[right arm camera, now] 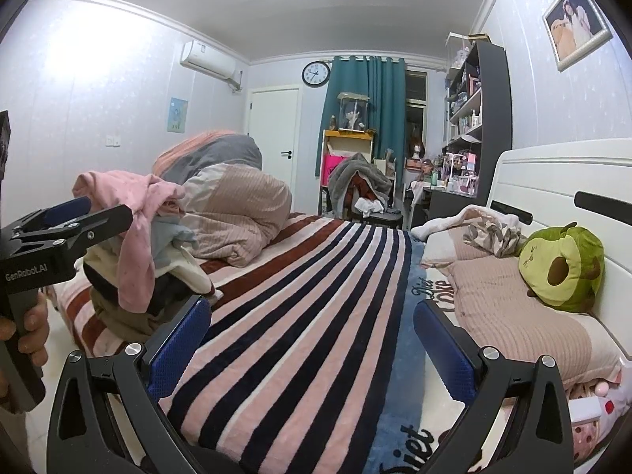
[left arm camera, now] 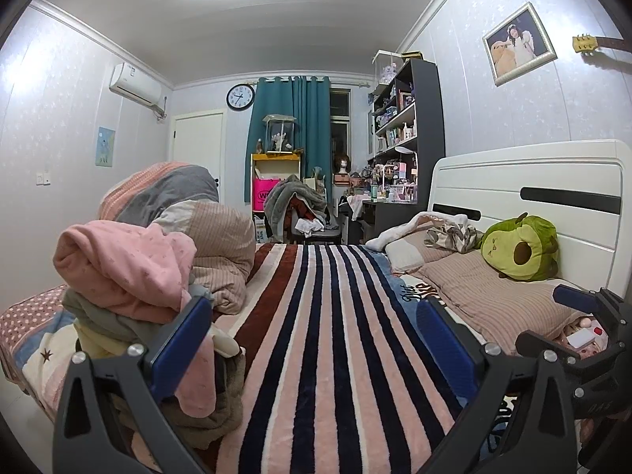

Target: Fold small clothes

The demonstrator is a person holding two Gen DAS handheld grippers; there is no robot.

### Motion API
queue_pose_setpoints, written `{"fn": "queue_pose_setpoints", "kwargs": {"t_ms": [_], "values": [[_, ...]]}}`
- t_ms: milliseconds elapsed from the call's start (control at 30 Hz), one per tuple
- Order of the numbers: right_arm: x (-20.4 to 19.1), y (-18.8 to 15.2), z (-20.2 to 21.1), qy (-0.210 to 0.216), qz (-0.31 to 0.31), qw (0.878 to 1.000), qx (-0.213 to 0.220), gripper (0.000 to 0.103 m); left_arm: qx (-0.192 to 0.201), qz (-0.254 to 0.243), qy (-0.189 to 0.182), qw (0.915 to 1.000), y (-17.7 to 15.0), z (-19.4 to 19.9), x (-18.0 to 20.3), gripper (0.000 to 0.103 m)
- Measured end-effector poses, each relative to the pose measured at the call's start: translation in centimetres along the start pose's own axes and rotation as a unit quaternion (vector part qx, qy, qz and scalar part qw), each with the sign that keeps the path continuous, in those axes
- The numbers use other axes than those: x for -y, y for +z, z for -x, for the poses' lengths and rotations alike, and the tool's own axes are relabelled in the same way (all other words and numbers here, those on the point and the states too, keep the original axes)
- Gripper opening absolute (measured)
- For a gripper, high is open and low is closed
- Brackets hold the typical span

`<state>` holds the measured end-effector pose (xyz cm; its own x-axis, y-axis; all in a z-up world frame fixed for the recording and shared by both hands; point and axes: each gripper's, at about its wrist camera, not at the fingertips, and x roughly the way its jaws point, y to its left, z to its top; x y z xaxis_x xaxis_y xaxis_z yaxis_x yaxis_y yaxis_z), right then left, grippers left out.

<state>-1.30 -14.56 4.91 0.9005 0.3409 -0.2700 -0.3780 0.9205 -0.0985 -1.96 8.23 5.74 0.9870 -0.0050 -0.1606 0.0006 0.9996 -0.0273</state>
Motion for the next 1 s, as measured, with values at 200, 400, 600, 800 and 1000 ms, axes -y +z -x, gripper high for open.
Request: {"fn": "queue_pose_setpoints", "kwargs": {"t_ms": [200, 400, 600, 800, 1000], "values": [[0.04, 0.05, 0.01, 0.001, -0.001, 1.0, 0.0, 0.102, 0.001, 0.001, 0.001, 1.0, 0.08, 0.04, 0.09, 0.102], [-0.05, -0.05, 0.01, 0.0, 0.0, 1.0, 0.001, 0.102, 0.001, 0.0, 0.001, 1.0, 0.05, 0.02, 0.06, 0.102], [-0.1, 0.0, 0.0, 0.0, 0.0, 1.0, 0.001, 0.102, 0.001, 0.0, 0.003, 1.0, 0.06, 0.16, 0.02, 0.102], [-0.31, 0.06, 0.09, -0.001, 0.0, 1.0, 0.002, 0.102, 0.001, 0.001, 0.004, 1.0, 0.09, 0.24, -0.15, 0.102], [-0.37, 0.03, 0.09, -0.001, 0.0, 1.0, 0.002, 0.102, 0.001, 0.0, 0.005, 1.0, 0.07, 0.27, -0.19, 0.102]]}}
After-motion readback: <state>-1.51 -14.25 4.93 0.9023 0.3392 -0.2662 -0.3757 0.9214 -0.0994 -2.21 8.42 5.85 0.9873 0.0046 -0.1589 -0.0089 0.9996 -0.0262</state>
